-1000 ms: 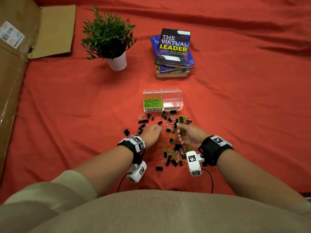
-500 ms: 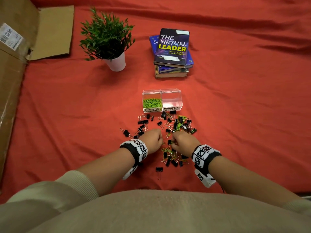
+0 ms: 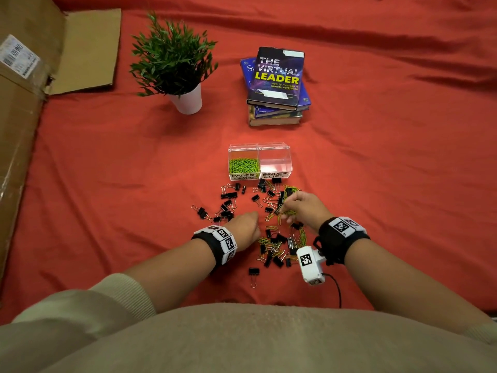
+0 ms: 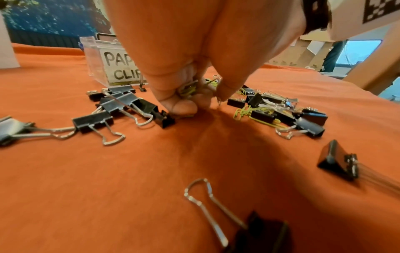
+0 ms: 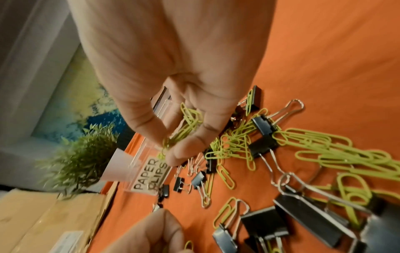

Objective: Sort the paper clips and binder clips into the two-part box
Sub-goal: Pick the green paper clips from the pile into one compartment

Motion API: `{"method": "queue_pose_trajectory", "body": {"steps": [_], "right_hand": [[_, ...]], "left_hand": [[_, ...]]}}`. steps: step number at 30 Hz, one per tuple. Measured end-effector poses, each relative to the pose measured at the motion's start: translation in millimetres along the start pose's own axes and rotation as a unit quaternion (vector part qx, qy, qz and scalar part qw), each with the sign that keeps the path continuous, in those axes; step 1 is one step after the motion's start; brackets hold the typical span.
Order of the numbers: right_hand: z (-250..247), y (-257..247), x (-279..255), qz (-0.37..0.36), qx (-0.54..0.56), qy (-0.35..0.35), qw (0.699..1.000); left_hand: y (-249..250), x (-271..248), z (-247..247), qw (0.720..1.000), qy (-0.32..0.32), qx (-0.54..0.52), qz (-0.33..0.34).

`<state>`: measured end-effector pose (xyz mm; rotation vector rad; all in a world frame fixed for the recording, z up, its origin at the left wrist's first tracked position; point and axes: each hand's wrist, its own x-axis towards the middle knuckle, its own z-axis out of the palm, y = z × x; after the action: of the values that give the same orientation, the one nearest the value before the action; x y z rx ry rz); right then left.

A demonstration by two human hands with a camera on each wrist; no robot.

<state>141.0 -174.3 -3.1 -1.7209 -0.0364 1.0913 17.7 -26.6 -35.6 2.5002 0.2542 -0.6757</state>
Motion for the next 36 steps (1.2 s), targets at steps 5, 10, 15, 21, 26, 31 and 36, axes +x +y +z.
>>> {"method": "queue_pose_trajectory", "body": {"steps": [5, 10, 15, 21, 26, 31, 36], "right_hand": [[-4.2, 3.2, 0.2, 0.041, -0.031, -0.016, 0.999], [7.5, 21.5, 5.8, 0.002, -0.354, 0.036, 0.934], [29.3, 17.6, 14.1, 0.020, -0.518, 0.053, 0.853], [38.9, 20.0, 13.1, -0.015, -0.555, 0.030, 0.831], [34.6, 18.8, 9.3, -0.042, -0.542, -0.001, 0.839], [16.8, 19.0, 3.7, -0.025, -0.351, -0.012, 0.936], [4.0, 7.8, 0.6, 0.063, -0.165, -0.052, 0.983]], "left_hand": [[2.3, -0.2, -12.5, 0.992, 0.018, -0.119, -0.022], [4.0, 4.1, -18.7, 0.976, 0.028, -0.203, -0.071], [10.3, 10.3, -19.3, 0.929, 0.021, -0.351, -0.119], [13.9, 10.8, -24.4, 0.905, 0.017, -0.406, -0.127], [9.3, 8.3, -16.9, 0.968, 0.027, -0.229, -0.094], [6.2, 3.2, -6.8, 0.998, -0.021, -0.042, -0.049], [13.4, 0.0, 6.9, 0.998, -0.011, 0.062, -0.024]]}}
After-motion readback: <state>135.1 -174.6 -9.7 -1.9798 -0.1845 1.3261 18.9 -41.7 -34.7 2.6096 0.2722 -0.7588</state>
